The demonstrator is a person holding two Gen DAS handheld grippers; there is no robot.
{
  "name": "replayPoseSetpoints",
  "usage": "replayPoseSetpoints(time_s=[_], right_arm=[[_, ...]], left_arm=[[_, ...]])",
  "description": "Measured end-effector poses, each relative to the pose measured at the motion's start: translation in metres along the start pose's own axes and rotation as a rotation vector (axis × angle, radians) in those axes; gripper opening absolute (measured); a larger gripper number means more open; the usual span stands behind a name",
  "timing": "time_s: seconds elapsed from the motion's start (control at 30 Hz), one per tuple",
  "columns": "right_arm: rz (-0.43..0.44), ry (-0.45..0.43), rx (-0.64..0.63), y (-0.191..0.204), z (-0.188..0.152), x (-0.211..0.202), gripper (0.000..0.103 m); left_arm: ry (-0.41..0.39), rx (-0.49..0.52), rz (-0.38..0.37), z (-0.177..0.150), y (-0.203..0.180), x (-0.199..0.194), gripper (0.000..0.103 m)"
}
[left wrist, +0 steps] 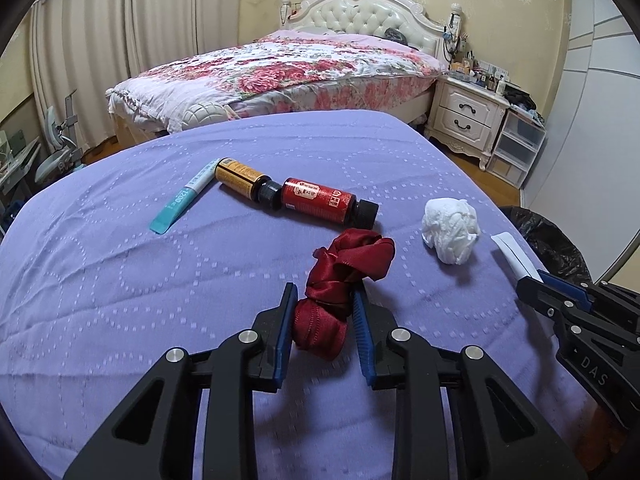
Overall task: Collect trash
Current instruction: 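Carry the red cloth and white tube over the black bin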
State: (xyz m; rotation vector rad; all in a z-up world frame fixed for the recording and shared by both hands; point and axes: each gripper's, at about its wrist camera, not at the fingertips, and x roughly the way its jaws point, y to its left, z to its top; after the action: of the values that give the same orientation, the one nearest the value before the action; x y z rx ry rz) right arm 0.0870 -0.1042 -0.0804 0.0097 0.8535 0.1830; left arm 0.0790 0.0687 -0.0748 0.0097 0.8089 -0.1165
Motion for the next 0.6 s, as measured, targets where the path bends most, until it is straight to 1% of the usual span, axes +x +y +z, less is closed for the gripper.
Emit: replayPoseSetpoints(time_s=[0.2, 0.37, 0.6], right_arm=[[-0.011, -0.016, 0.007, -0.003, -0.005, -0.013, 0.016], [-0.027, -0.034, 0.019, -0.012, -0.009, -0.025, 0.016], [-0.061, -0.065, 0.041, -0.028, -0.012, -0.042, 0.016]], left_arm=[[-0.028, -0.014, -0.008, -0.004, -0.005, -0.015, 0.028], [-0.059, -0.018, -0.035, -0.005, -0.016, -0.029, 0.028], [-0.081, 0.010, -0.065, -0.007, -0.039, -0.040, 0.028]])
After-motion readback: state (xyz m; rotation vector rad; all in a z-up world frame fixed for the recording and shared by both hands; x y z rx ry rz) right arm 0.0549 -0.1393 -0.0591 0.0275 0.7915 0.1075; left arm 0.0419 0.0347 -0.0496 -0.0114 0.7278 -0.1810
